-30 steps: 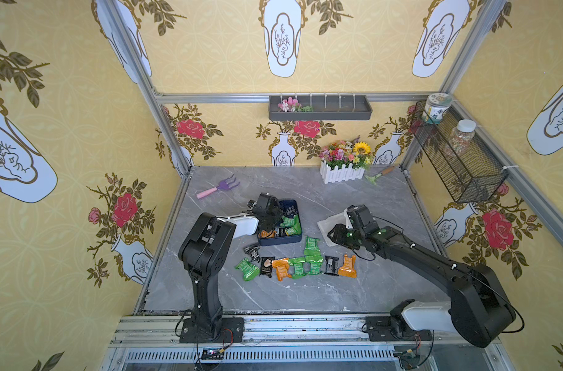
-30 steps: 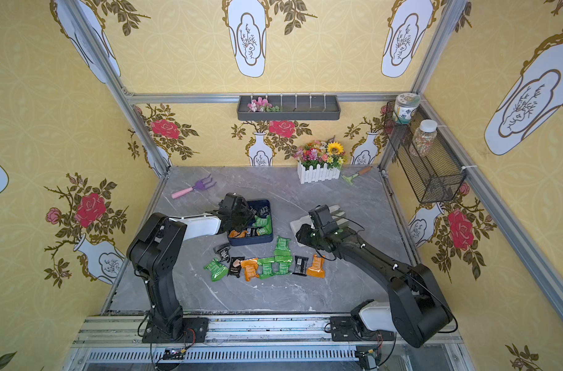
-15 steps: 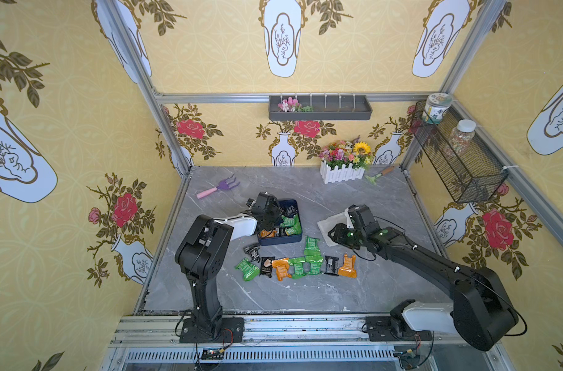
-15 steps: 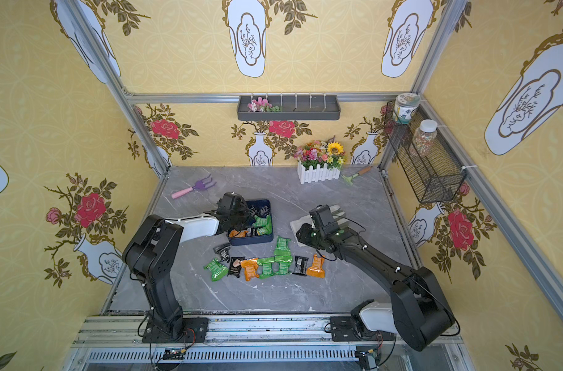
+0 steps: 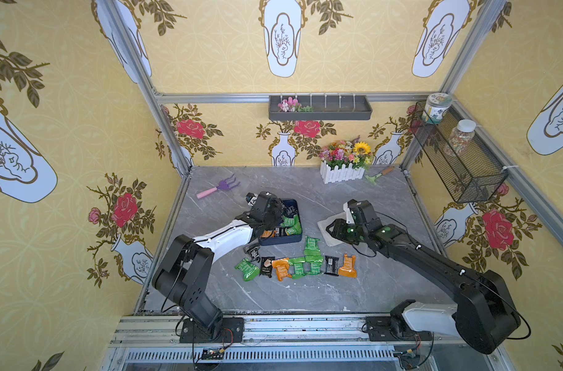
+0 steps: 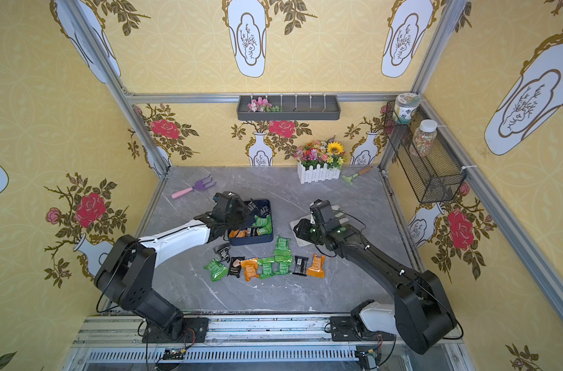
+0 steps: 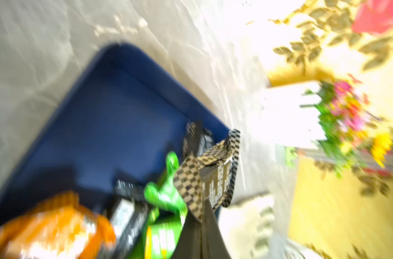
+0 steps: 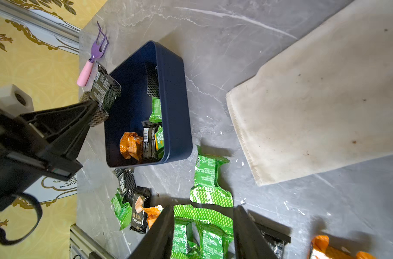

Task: Take the cookies out of the storage box
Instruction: Pick up the cookie from the storage box.

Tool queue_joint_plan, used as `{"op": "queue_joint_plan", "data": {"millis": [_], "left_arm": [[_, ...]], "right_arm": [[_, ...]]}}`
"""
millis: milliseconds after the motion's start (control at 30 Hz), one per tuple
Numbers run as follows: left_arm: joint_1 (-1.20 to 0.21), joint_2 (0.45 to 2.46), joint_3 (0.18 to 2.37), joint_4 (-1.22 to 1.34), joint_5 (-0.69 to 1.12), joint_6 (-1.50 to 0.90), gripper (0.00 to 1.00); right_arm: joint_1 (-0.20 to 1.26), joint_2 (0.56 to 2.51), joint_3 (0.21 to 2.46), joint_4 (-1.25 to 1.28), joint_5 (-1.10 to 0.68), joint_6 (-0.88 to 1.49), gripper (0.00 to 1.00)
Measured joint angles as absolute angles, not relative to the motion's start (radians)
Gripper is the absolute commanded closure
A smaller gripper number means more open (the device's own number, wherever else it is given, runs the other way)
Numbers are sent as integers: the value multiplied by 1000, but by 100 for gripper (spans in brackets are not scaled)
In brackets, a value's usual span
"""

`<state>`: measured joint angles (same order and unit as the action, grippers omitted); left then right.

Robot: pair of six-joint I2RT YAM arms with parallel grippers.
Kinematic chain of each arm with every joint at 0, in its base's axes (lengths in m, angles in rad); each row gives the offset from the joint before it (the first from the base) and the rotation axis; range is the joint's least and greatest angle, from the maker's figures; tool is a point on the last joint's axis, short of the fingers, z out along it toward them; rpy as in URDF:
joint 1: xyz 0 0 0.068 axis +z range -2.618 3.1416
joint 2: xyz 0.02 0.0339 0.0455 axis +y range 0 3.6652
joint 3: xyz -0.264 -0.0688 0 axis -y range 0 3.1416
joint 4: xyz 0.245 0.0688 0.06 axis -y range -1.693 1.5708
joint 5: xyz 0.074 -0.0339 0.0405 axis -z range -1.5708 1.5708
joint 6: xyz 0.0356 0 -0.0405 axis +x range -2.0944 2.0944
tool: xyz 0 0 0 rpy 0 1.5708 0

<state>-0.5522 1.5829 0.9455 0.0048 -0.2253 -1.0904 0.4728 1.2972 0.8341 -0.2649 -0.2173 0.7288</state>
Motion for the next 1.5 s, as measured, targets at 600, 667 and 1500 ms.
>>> {"op": "queue_joint_plan", "data": {"millis": [600, 667, 1500], "left_arm": [[-574, 972, 591, -2, -188, -998, 100], [-572, 899, 552, -7, -192, -995, 100], [-557, 479, 261, 134, -125, -1065, 100]], "right_arm": [[654, 1471, 1024, -229, -250, 722, 52], [678, 1486, 1028, -215, -260, 723, 52], [785, 1645, 1116, 88, -416, 786, 21]]}}
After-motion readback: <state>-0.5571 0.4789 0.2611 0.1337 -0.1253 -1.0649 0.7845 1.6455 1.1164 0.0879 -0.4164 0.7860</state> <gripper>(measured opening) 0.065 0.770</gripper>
